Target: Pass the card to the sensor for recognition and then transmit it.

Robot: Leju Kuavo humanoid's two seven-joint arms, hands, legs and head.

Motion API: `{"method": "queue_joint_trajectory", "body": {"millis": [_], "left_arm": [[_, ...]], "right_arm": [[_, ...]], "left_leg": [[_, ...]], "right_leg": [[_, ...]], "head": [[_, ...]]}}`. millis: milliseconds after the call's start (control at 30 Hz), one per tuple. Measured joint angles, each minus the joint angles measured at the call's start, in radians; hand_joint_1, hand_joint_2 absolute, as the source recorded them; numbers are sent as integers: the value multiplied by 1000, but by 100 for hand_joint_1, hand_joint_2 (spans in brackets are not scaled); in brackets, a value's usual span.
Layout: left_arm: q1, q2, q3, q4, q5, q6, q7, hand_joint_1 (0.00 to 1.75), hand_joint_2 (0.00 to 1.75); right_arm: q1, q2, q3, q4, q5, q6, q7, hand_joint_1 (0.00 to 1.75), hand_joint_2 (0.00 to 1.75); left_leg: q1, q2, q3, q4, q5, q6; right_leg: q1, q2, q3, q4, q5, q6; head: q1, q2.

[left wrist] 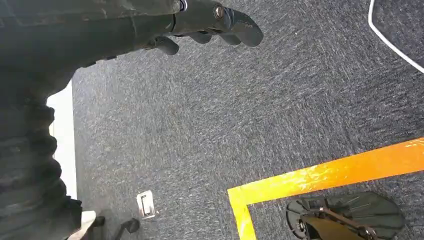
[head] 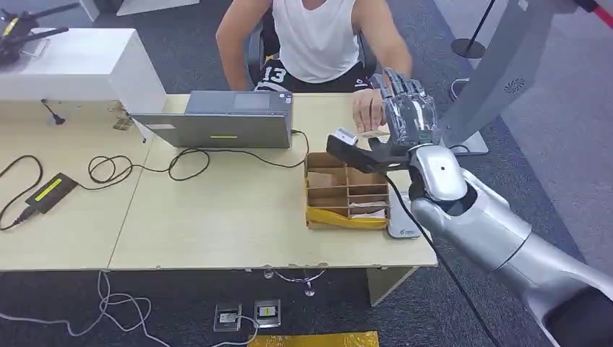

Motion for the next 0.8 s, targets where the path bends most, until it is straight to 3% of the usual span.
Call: {"method": "queue_joint_trajectory", "body": {"millis": [67, 133, 300, 333, 800], "left_arm": [[0, 0, 0, 0, -1, 0, 0, 0, 175], [0, 0, 0, 0, -1, 0, 0, 0, 175], [0, 0, 0, 0, -3, 0, 0, 0, 175], [0, 0, 0, 0, -3, -1, 0, 0, 175], [-1, 0, 0, 0, -8, -7, 0, 0, 175]], "right_arm": [[0, 0, 0, 2, -5, 0, -5, 173, 175], [0, 0, 1, 5, -11, -1, -7, 161, 175], [0, 1, 1, 10, -24, -5, -7, 164, 175], [0, 2, 1, 11, -24, -5, -7, 175, 175], [0, 3, 2, 21, -34, 2, -5, 175, 175]], "left_leg": [[0, 0, 0, 0, 0, 0], [0, 0, 0, 0, 0, 0], [0, 0, 0, 0, 0, 0], [0, 0, 0, 0, 0, 0], [0, 0, 0, 0, 0, 0]], "right_leg": [[0, 0, 0, 0, 0, 0], [0, 0, 0, 0, 0, 0], [0, 0, 0, 0, 0, 0], [0, 0, 0, 0, 0, 0], [0, 0, 0, 0, 0, 0]], "head": [[0, 0], [0, 0], [0, 0], [0, 0], [0, 0]]}}
